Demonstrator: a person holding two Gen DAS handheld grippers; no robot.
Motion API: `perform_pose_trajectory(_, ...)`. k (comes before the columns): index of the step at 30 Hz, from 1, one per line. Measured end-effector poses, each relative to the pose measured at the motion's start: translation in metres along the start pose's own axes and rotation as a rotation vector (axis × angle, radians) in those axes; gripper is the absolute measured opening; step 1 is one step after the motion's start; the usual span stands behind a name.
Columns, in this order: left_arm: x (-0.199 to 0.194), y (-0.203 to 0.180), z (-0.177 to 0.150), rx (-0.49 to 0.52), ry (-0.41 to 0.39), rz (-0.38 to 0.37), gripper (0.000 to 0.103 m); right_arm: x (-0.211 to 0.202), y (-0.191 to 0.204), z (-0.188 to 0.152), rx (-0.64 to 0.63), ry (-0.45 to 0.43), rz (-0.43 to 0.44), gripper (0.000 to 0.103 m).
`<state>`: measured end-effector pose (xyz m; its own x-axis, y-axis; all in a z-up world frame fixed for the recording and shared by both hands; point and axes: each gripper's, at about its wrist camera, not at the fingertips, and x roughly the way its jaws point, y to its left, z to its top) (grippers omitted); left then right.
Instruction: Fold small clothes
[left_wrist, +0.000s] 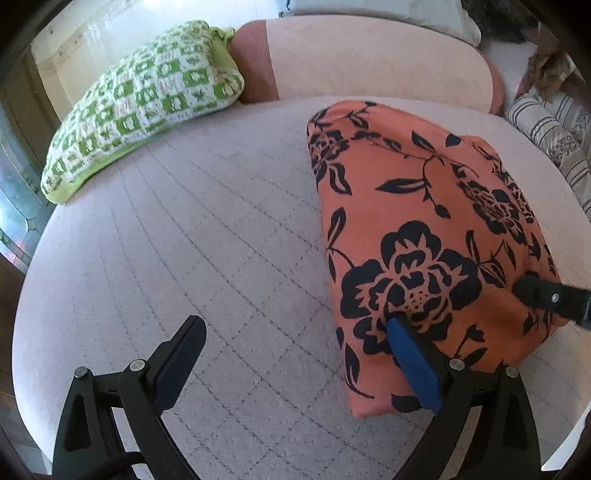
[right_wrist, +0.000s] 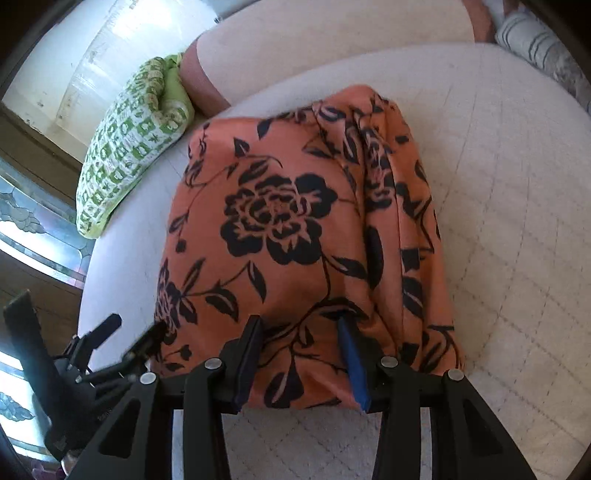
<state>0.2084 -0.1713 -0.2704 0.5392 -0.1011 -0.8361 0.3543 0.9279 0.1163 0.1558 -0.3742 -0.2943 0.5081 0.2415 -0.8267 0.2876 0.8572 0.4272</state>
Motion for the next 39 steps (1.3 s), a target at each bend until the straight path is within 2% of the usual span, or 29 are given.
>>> perform_pose_trajectory(4, -0.014, 0.004, 0.003, -0.023, -0.046, -0.017, 0.098, -0.016, -0.005, 0.006, 0.05, -0.043, 0.076, 0.047)
perform_pose_trajectory(6, -0.02, 0.008, 0.006, -0.037, -0.06, -0.037, 0.098, -0.025, -0.009, 0.007, 0.059, -0.079, 0.085, 0.047)
perform_pose_trajectory(10, -0.027, 0.009, 0.012, -0.042, -0.095, -0.026, 0.098, -0.042, -0.013, 0.012, 0.061, -0.15, 0.107, 0.047)
perform_pose_trajectory(13, -0.028, 0.009, 0.014, -0.045, -0.102, -0.031, 0.098, -0.045, -0.01, 0.019, 0.067, -0.173, 0.117, 0.047)
perform_pose_trajectory(21, -0.022, 0.011, 0.024, -0.049, -0.107, -0.028, 0.098, -0.036, -0.006, 0.032, 0.083, -0.171, 0.107, 0.047)
perform_pose_trajectory(33, 0.005, 0.004, 0.045, -0.014, -0.085, -0.018, 0.098, -0.008, 0.001, 0.072, 0.106, -0.18, 0.108, 0.047)
perform_pose_trajectory(35, 0.014, 0.001, 0.045, 0.003, -0.053, -0.019, 0.098, 0.005, -0.001, 0.079, 0.12, -0.159, 0.114, 0.047)
perform_pose_trajectory(37, 0.02, -0.003, 0.043, 0.026, -0.044, -0.01, 0.098, 0.025, -0.004, 0.083, 0.118, -0.101, 0.079, 0.047)
perform_pose_trajectory(39, 0.02, -0.005, 0.043, 0.033, -0.049, 0.0, 0.098, 0.031, -0.007, 0.084, 0.112, -0.104, 0.071, 0.047)
